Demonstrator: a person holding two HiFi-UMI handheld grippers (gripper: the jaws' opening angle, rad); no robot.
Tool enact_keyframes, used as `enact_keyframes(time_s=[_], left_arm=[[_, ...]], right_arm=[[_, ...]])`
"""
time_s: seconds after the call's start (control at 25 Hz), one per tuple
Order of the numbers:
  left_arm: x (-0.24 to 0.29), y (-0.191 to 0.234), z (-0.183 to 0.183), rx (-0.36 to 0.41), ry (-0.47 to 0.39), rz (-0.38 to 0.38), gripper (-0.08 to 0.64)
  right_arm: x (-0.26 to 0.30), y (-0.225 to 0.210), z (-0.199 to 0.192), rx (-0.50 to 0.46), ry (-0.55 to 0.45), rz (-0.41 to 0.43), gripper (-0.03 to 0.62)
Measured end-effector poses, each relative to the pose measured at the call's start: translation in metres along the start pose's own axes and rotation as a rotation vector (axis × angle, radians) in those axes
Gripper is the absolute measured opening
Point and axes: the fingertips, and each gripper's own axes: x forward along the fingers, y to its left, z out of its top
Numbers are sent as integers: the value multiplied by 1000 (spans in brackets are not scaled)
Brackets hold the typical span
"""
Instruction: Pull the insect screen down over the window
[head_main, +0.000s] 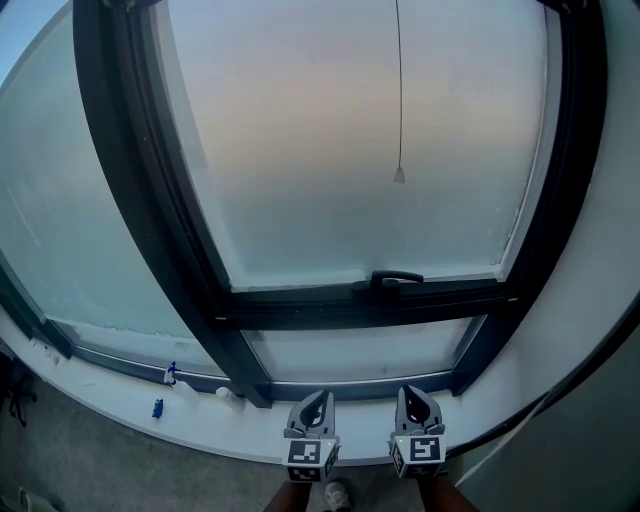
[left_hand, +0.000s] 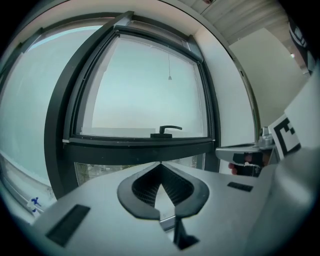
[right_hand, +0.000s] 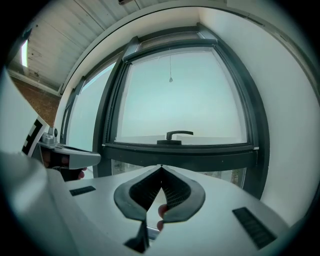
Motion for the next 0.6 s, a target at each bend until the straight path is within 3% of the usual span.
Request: enact_keyframes(time_s=[0.28, 0.6], left_arm=[[37, 17, 10, -19, -14, -70, -5], [68, 27, 29, 10, -55, -87, -5]], right_arm=[[40, -1, 9, 7, 1, -33, 2], [63, -14, 21, 11, -14, -69, 2]])
